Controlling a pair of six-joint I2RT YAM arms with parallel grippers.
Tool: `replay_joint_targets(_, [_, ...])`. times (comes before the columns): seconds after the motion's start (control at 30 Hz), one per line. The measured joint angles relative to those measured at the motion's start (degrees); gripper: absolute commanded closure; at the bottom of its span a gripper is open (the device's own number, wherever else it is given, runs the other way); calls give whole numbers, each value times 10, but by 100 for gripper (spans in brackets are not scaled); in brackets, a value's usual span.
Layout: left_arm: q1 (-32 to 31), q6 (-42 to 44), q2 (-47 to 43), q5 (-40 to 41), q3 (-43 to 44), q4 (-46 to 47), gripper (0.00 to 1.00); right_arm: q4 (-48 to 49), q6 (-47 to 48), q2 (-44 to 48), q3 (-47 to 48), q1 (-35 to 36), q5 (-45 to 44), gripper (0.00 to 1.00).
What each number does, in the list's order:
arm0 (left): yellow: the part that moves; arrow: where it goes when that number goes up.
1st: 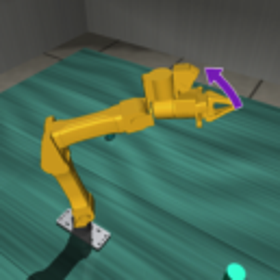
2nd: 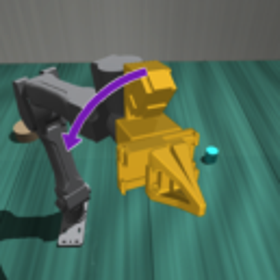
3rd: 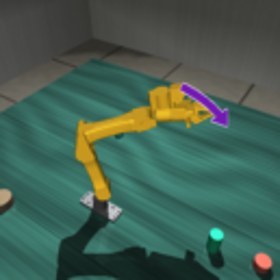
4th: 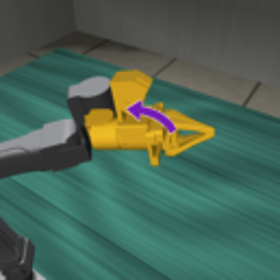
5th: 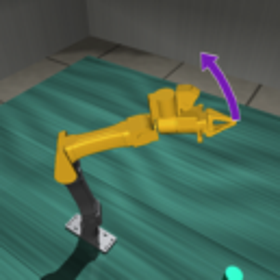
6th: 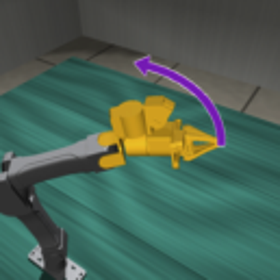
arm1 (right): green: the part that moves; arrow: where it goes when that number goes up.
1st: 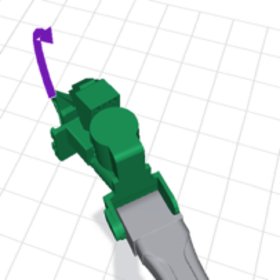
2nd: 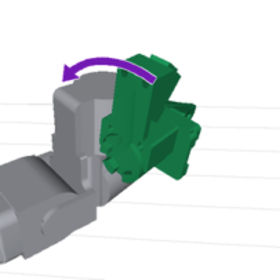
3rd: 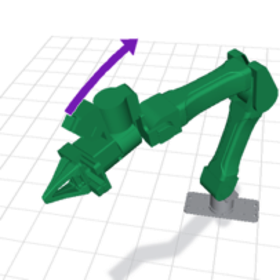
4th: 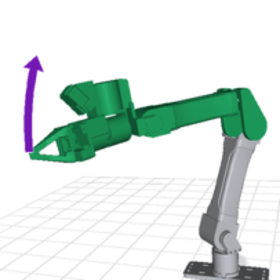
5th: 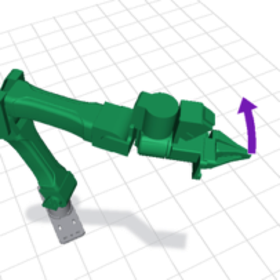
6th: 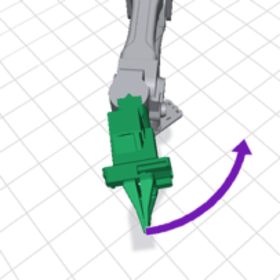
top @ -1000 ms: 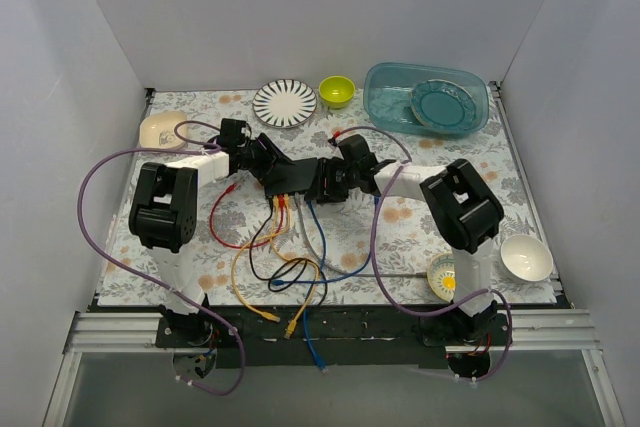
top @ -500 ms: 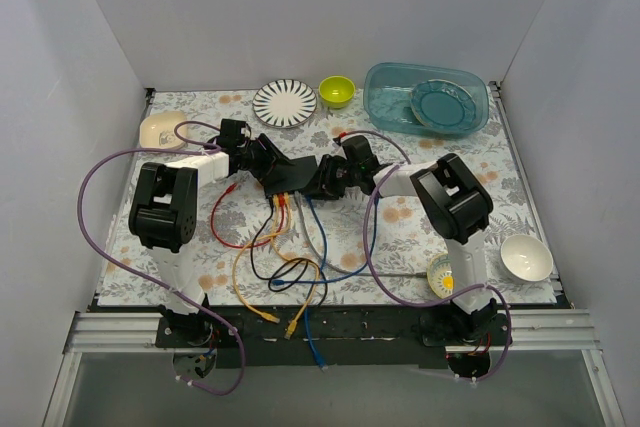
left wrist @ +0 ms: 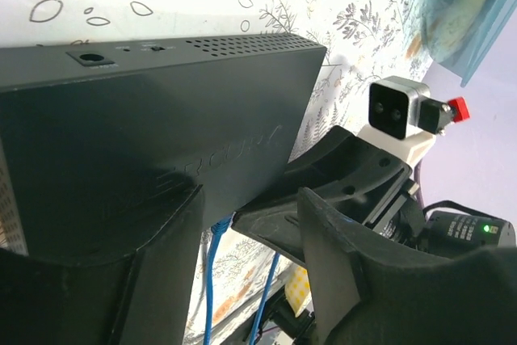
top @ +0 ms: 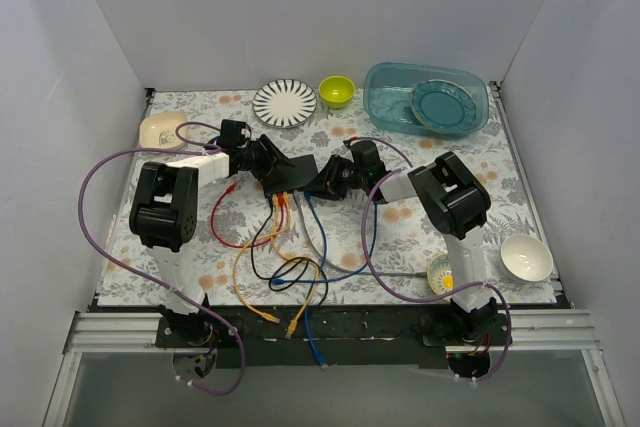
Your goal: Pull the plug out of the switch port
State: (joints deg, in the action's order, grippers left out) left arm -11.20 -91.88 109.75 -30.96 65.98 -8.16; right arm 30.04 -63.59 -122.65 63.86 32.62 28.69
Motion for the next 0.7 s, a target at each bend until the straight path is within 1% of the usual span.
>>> replay_joint_targets(0.07, [0,0,2,-3,0,5,51,2,-12,-3,1,0,2,63])
replay_joint_targets(0.17, [0,1,4,-6,-1,10,52,-3,-23,-10,11,-1,3,68])
replay_joint_targets(0.27, [-1,3,4,-10,-2,13,52,-12,-23,-18,24,-1,3,74])
replay_joint_targets(0.3, [-1,4,4,-10,-3,13,52,-14,-23,-19,26,-1,4,78])
replay_joint_targets(0.37, [-3,5,4,-12,-3,14,52,-16,-22,-20,27,-1,5,81])
replay_joint_targets(0.47, [-4,5,4,-20,-7,21,52,-16,-20,-20,27,-2,7,87])
replay_joint_targets(0.5, [-5,5,4,-24,-9,25,52,-16,-18,-20,27,-2,7,90])
replay_joint_targets(0.6, [-7,-5,4,-58,-26,50,52,-12,-8,-20,24,-2,8,99])
replay_joint_targets(0.7, [-16,-15,10,-95,-37,73,52,2,3,-20,16,-2,9,99])
